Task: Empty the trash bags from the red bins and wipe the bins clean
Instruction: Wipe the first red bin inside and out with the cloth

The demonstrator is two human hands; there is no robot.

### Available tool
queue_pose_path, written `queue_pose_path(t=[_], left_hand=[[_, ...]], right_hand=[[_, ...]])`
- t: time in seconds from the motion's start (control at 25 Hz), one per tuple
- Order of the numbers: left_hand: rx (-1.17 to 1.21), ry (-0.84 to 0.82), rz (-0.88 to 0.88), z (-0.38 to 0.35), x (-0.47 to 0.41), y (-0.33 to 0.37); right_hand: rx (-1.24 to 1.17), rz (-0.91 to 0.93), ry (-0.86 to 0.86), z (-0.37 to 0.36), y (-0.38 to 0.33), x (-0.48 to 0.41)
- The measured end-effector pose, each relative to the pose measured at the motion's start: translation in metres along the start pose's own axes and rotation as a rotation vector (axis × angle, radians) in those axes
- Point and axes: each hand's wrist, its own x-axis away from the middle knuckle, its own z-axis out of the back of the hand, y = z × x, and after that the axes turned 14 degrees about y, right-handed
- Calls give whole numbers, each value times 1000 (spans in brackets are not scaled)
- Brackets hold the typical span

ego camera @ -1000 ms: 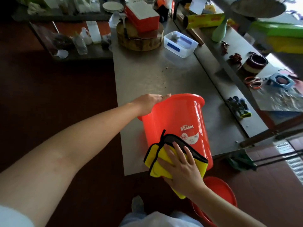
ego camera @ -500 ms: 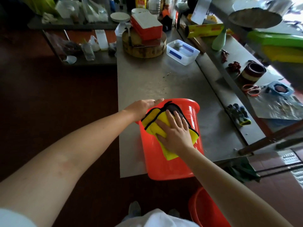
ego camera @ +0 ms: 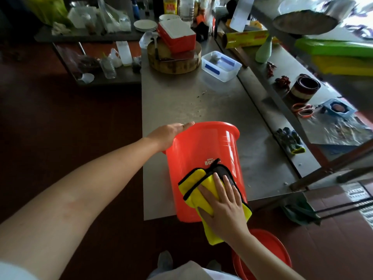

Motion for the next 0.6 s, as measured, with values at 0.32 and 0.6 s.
queue_pose_path(t=[0.32,0.6], left_hand=[[-129,120,-136,-7,4,-7],[-93,21,80,-3,21,6]], right_hand=[[-70,-230,-112,-4,0,-132],[-77,-171,31,2,7,-51]])
